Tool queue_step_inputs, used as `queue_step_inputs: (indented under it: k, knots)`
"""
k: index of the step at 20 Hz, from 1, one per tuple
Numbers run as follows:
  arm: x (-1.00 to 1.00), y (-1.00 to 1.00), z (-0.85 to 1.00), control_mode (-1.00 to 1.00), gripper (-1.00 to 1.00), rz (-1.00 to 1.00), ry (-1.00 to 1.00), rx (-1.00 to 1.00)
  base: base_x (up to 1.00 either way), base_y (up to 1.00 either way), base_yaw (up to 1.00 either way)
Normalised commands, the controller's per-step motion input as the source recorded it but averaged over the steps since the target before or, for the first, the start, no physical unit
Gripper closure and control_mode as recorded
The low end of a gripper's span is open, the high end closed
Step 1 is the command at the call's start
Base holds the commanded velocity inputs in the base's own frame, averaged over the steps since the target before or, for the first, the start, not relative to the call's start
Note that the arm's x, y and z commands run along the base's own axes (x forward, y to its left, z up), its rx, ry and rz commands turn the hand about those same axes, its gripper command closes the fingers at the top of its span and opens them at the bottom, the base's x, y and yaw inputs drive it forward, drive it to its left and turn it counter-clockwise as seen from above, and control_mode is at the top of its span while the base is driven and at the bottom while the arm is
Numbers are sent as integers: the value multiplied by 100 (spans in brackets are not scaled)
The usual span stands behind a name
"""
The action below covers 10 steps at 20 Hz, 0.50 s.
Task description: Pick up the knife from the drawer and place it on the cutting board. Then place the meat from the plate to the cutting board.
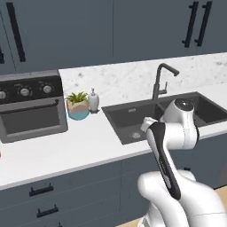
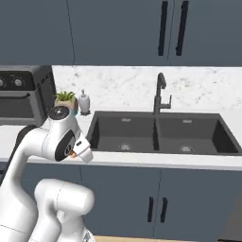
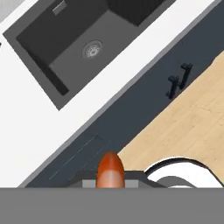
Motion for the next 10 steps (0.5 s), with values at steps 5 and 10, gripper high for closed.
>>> queue_step_inputs:
  k: [5,10]
  knots:
    - [0,0,0,100,100,0,0,0,24,-100,0]
    - [0,0,0,100,100,0,0,0,20,-100,0]
